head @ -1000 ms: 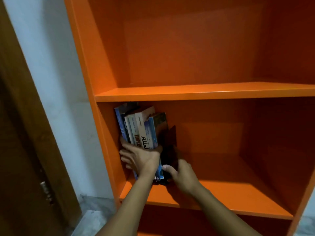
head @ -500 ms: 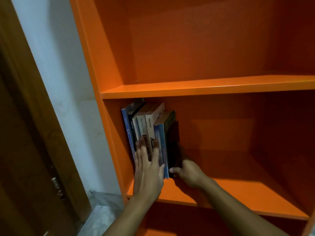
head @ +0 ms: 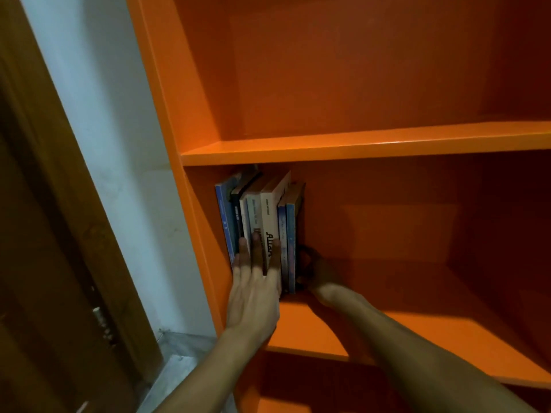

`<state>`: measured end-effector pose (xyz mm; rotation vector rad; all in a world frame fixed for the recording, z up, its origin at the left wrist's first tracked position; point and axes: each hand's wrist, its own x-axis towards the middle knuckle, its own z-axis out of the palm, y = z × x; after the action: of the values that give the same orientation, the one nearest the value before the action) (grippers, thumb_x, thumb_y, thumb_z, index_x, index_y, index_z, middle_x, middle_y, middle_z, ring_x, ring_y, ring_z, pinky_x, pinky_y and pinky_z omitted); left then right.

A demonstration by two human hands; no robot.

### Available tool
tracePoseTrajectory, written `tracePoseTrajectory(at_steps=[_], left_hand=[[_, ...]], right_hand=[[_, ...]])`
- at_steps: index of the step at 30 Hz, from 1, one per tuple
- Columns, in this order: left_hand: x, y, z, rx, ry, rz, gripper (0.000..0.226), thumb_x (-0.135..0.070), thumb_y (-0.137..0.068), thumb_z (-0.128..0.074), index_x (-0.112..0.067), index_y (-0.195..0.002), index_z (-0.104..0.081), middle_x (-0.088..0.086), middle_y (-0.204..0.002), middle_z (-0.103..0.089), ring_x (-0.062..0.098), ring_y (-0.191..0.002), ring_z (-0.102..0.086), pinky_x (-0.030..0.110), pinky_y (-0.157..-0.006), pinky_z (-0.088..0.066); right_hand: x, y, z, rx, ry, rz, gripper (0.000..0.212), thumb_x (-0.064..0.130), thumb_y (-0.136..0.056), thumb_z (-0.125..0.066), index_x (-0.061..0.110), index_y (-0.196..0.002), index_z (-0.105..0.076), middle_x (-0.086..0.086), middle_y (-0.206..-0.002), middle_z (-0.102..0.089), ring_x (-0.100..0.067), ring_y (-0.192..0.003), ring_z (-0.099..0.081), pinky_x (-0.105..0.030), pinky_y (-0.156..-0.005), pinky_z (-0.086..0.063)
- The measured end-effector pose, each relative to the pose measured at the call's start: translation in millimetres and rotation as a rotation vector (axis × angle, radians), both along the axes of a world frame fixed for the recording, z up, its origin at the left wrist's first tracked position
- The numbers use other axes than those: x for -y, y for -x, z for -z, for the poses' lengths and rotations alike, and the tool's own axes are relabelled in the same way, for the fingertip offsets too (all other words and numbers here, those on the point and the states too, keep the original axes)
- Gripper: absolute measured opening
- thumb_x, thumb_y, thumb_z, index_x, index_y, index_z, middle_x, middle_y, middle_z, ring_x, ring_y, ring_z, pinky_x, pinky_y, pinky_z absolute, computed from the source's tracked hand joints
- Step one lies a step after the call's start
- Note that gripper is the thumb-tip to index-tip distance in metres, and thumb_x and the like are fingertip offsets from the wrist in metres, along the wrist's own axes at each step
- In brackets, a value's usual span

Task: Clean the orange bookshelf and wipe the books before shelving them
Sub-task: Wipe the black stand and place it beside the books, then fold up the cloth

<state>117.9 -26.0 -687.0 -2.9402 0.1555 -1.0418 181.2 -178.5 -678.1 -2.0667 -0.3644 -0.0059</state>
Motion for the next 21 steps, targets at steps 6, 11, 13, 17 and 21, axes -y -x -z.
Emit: tracePoseTrajectory(at_steps=[6, 11, 13, 17, 21], left_hand=[[-8, 11, -10, -0.063, 0.049, 0.092, 0.102, -0.013, -0.090, -0.064, -0.023, -0.159, 0.010, 0.012, -0.165, 0.022, 0.035, -0.149, 0.028, 0.046, -0.122, 0.004], [-18, 34, -10, -0.084, 0.192, 0.213, 0.063, -0.008, -0.093, -0.054, -0.017, -0.153, -0.035, 0.014, -0.160, -0.029, 0.034, -0.154, -0.009, 0.046, -0.126, -0.011], [-20, 47, 1, -0.090, 0.263, 0.244, 0.050, -0.008, -0.094, -0.053, -0.013, -0.144, -0.049, 0.014, -0.152, -0.042, 0.034, -0.151, -0.022, 0.048, -0.125, -0.017], [-19, 77, 34, 0.008, 0.373, 0.331, 0.038, -0.003, -0.089, -0.056, -0.014, -0.125, -0.063, 0.007, -0.131, -0.059, 0.031, -0.130, -0.047, 0.044, -0.107, -0.043], [-10, 109, 84, 0.052, 0.475, 0.386, 0.041, 0.003, -0.085, -0.054, -0.012, -0.122, -0.065, 0.007, -0.109, -0.058, 0.027, -0.101, -0.052, 0.034, -0.090, -0.044]], right_hand=[[0, 35, -14, 0.004, 0.140, 0.081, 0.037, 0.002, -0.096, -0.047, 0.023, -0.125, -0.057, -0.008, -0.117, -0.065, -0.022, -0.086, -0.062, -0.027, -0.063, -0.050], [-2, 94, 3, 0.222, 0.090, 0.208, 0.010, 0.024, -0.095, -0.062, 0.019, -0.092, -0.070, 0.003, -0.077, -0.070, -0.014, -0.071, -0.064, -0.030, -0.063, -0.047], [-1, 121, 18, 0.207, 0.070, 0.155, 0.011, 0.026, -0.095, -0.063, 0.021, -0.087, -0.068, 0.006, -0.061, -0.061, -0.004, -0.055, -0.054, -0.023, -0.055, -0.040], [0, 157, 58, 0.205, 0.144, 0.041, 0.010, 0.027, -0.094, -0.061, 0.024, -0.086, -0.067, 0.011, -0.058, -0.055, -0.002, -0.053, -0.049, -0.016, -0.054, -0.035], [6, 172, 115, 0.101, 0.283, -0.010, 0.011, 0.030, -0.093, -0.057, 0.023, -0.090, -0.064, 0.008, -0.064, -0.057, -0.022, -0.066, -0.058, -0.034, -0.063, -0.043]])
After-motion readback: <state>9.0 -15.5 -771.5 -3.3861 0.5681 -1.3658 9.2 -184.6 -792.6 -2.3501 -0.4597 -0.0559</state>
